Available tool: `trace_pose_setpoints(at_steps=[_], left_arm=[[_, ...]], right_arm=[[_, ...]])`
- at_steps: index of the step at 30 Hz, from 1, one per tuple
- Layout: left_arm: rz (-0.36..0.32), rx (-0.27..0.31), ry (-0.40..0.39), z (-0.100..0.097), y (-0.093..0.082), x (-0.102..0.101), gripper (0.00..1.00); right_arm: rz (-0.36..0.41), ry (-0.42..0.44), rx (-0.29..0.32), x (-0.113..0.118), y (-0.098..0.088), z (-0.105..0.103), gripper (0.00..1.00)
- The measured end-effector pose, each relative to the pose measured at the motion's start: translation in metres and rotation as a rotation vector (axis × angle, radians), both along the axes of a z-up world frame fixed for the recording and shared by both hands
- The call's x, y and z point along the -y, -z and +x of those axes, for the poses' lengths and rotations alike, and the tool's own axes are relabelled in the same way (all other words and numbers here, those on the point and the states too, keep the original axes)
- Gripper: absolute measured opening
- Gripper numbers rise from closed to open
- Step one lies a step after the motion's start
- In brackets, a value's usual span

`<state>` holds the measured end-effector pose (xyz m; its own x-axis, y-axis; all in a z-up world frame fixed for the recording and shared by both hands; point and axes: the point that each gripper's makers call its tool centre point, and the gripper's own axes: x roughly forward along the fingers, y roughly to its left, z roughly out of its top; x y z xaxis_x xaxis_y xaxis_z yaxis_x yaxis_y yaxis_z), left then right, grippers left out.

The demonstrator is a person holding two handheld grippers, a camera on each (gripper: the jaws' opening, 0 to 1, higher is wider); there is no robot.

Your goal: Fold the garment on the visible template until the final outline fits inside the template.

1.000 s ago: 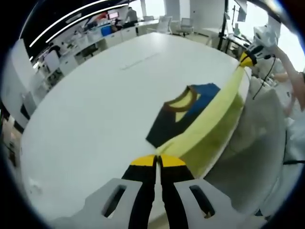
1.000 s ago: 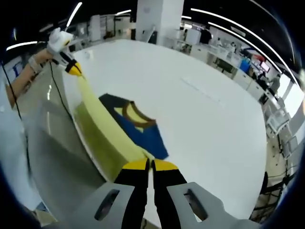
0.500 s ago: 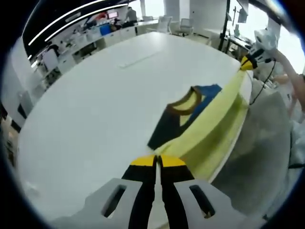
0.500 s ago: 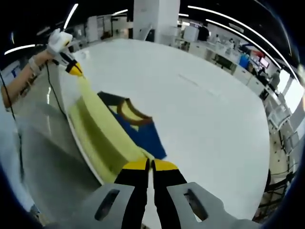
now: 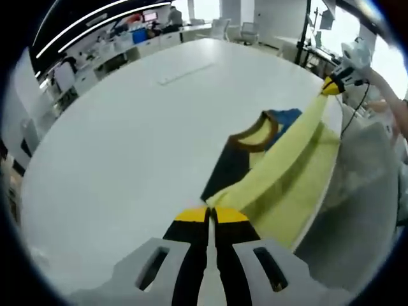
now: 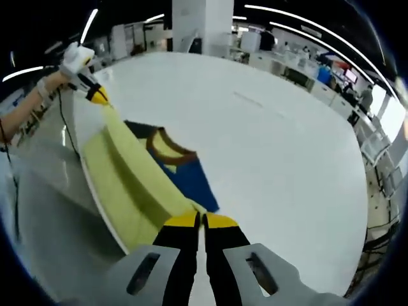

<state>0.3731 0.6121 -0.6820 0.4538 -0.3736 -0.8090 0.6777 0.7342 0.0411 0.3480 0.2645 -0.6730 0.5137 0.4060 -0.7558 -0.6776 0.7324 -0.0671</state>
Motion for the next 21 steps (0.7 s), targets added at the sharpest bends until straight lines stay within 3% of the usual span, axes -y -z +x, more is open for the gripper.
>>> trace_pose_setpoints(at_steps=[6, 21], left_arm=[[0.034, -0.012, 0.000, 0.007, 0.017, -0.003, 0.00], [-0.017, -0.027, -0.048, 0.027, 0.034, -0.002, 0.00]], right_arm=[[0.001, 0.004, 0.006, -0.003, 0.009, 0.013, 0.03], [0.009, 0.047, 0.013, 0.003, 0.031, 0.036, 0.04]])
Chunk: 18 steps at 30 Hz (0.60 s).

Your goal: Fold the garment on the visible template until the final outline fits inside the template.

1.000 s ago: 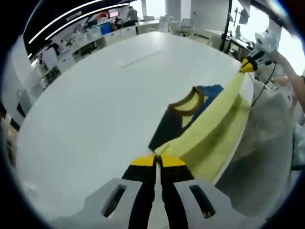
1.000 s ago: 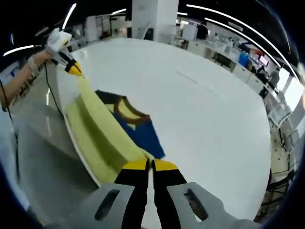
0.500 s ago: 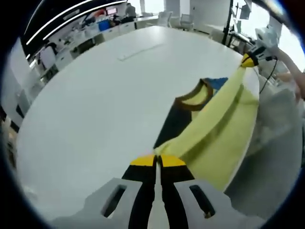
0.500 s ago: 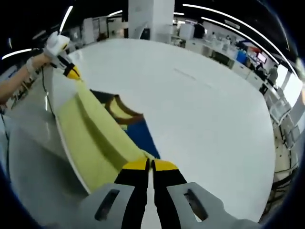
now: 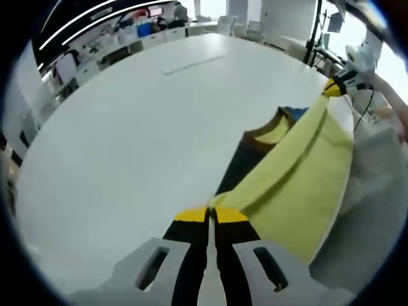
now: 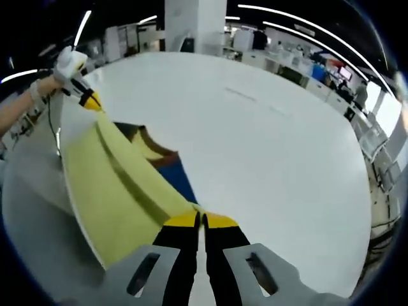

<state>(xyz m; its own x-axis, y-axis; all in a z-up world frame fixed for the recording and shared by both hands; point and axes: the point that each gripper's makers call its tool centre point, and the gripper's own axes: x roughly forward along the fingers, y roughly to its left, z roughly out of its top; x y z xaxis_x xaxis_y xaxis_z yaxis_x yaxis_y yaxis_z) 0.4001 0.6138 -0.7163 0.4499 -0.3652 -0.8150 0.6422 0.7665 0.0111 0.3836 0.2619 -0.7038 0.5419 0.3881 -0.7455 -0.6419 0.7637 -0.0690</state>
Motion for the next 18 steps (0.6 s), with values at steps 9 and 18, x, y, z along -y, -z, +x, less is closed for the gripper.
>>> trace_pose_setpoints(at_steps=[9, 18], left_arm=[[0.001, -0.012, -0.010, 0.009, 0.009, -0.001, 0.00], [-0.024, -0.047, -0.028, 0.010, 0.022, -0.002, 0.00]], right_arm=[[0.004, 0.024, 0.013, 0.001, 0.014, 0.017, 0.04], [0.033, 0.062, -0.007, 0.005, 0.031, 0.022, 0.04]])
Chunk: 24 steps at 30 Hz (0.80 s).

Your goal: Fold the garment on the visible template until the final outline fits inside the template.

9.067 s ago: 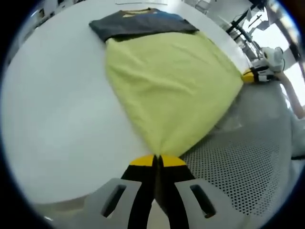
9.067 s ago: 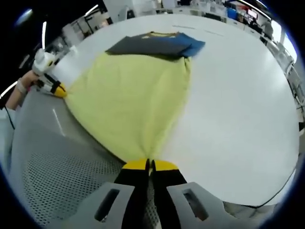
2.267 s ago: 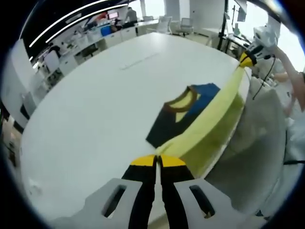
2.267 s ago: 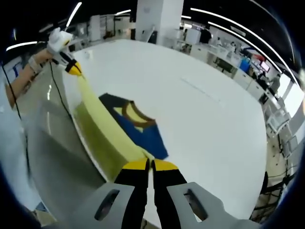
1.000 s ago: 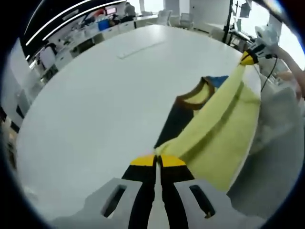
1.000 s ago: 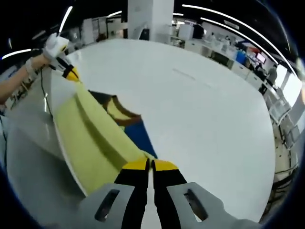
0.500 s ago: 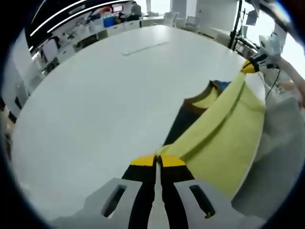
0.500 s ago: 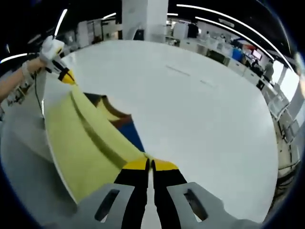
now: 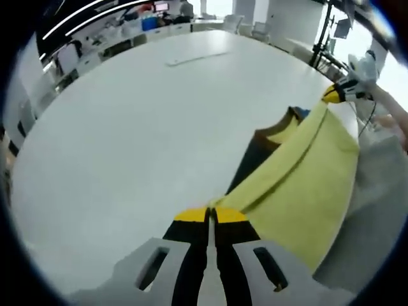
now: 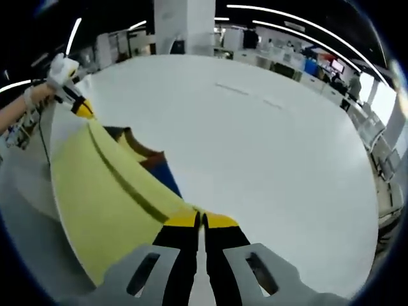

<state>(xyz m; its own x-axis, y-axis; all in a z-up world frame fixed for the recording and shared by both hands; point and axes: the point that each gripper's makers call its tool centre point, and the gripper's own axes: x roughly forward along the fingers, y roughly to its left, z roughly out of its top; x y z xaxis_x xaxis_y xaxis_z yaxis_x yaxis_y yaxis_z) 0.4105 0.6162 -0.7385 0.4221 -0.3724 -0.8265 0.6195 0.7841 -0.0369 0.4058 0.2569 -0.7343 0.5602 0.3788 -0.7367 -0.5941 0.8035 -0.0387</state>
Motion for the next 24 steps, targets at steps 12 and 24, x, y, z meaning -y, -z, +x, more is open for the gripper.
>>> trace_pose_setpoints(at_steps=[12, 24], left_arm=[[-0.028, -0.039, -0.019, 0.001, 0.011, 0.000, 0.00], [-0.035, -0.044, -0.017, -0.002, 0.013, 0.000, 0.00]], right_arm=[[0.028, 0.041, -0.016, 0.000, 0.011, 0.004, 0.04], [0.041, 0.061, -0.028, 0.000, 0.016, 0.001, 0.04]])
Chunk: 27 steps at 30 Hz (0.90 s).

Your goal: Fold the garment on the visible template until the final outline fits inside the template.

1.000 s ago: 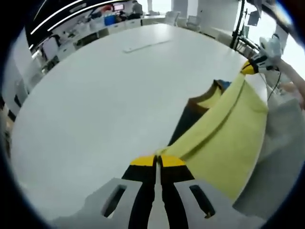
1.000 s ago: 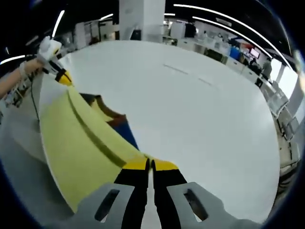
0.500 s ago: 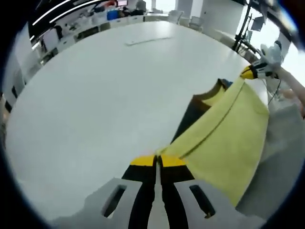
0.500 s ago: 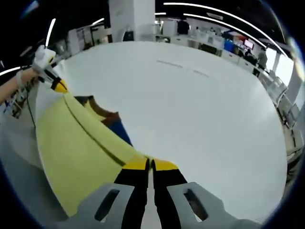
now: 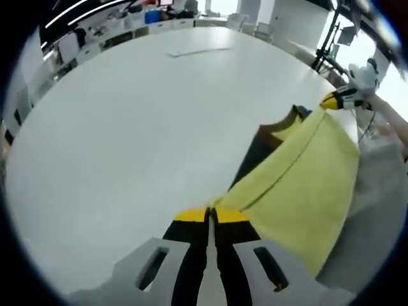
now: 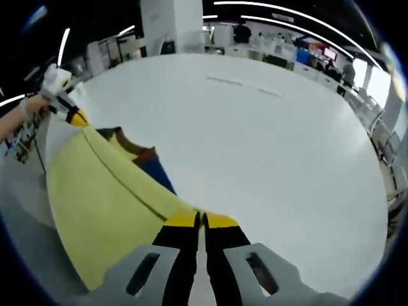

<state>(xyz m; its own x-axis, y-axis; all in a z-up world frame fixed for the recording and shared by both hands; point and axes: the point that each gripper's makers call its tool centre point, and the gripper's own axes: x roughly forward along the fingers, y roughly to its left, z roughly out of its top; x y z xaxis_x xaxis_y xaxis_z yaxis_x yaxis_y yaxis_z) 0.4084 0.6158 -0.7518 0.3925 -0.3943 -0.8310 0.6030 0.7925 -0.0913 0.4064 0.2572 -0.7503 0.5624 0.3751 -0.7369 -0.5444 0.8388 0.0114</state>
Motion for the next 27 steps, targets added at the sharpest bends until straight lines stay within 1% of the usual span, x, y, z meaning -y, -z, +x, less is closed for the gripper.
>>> trace_pose_setpoints(at_steps=[2, 4, 7, 9, 11, 13, 17, 20, 21, 23, 24, 25, 27], left_arm=[[0.005, 0.016, 0.016, 0.000, -0.002, 0.001, 0.00], [0.005, 0.007, 0.019, -0.002, -0.003, 0.001, 0.00], [0.005, 0.014, 0.026, -0.001, -0.005, 0.001, 0.00], [0.010, 0.034, 0.035, 0.000, -0.008, 0.002, 0.00], [0.009, 0.041, 0.039, 0.001, -0.011, 0.003, 0.01], [0.012, 0.054, 0.044, 0.002, -0.014, 0.003, 0.03], [0.010, 0.081, 0.054, 0.005, -0.023, 0.006, 0.05], [0.029, 0.118, 0.073, 0.007, -0.032, 0.007, 0.09], [0.027, 0.135, 0.082, 0.007, -0.037, 0.008, 0.10], [0.029, 0.148, 0.093, 0.008, -0.042, 0.009, 0.11], [0.037, 0.175, 0.122, 0.009, -0.046, 0.009, 0.11], [0.038, 0.176, 0.126, 0.008, -0.048, 0.009, 0.12], [0.044, 0.188, 0.142, 0.007, -0.051, 0.008, 0.13]], right_arm=[[0.000, 0.000, 0.000, 0.000, 0.000, 0.000, 0.04], [0.000, 0.000, 0.003, 0.000, -0.001, 0.000, 0.04], [0.008, 0.003, 0.014, -0.001, -0.004, 0.000, 0.04], [0.008, 0.004, 0.030, -0.002, -0.009, 0.000, 0.05], [0.012, 0.006, 0.044, -0.003, -0.014, -0.001, 0.05], [0.008, 0.007, 0.057, -0.002, -0.018, 0.000, 0.06], [0.005, -0.004, 0.068, -0.003, -0.025, -0.001, 0.08], [0.008, -0.016, 0.085, -0.005, -0.032, -0.002, 0.09], [0.006, -0.027, 0.095, -0.006, -0.035, -0.003, 0.09], [-0.001, -0.043, 0.101, -0.007, -0.038, -0.004, 0.10], [-0.014, -0.067, 0.100, -0.008, -0.039, -0.006, 0.10], [-0.025, -0.078, 0.099, -0.008, -0.040, -0.007, 0.11], [-0.078, -0.141, 0.101, -0.007, -0.042, -0.012, 0.12]])
